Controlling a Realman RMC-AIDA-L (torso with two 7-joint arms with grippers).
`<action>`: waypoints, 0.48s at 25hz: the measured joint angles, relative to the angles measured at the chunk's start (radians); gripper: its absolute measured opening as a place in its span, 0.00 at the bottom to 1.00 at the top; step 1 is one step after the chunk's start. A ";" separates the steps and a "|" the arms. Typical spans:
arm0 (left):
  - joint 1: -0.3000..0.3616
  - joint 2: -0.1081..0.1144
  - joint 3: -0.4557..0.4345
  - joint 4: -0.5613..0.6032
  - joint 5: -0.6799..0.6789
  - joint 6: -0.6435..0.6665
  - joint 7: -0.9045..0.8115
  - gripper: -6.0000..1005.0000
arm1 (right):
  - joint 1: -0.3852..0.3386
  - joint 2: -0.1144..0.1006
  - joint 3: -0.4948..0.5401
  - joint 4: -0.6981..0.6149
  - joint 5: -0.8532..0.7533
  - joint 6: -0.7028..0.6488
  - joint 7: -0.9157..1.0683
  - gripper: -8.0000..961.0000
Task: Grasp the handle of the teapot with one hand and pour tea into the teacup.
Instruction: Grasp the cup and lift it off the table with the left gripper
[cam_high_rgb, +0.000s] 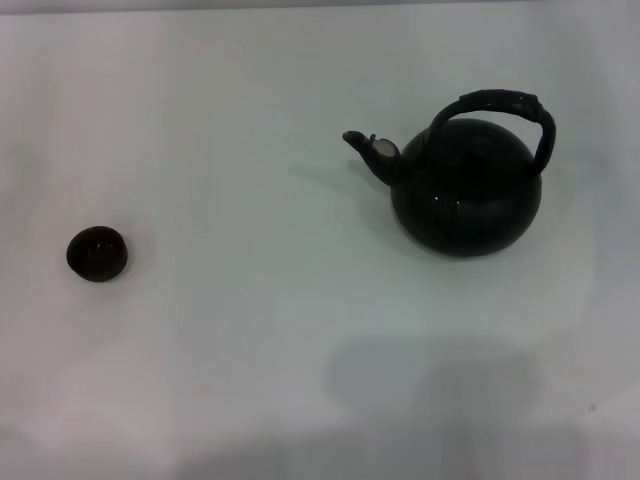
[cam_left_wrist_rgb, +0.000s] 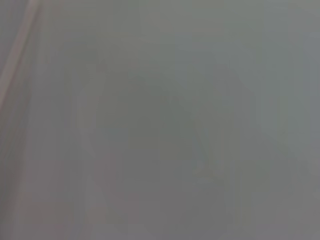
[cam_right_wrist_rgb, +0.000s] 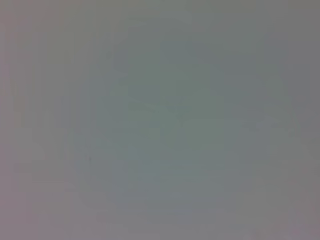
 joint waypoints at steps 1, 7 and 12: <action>0.003 0.002 -0.009 -0.003 -0.001 0.039 -0.040 0.84 | -0.001 0.000 0.000 0.004 0.000 0.000 0.000 0.77; 0.064 0.014 0.137 0.115 0.206 0.205 -0.279 0.82 | -0.009 0.000 0.000 0.009 0.009 0.001 0.000 0.77; 0.090 0.012 0.178 0.169 0.343 0.220 -0.351 0.81 | -0.006 -0.001 0.000 0.013 0.010 0.001 0.001 0.77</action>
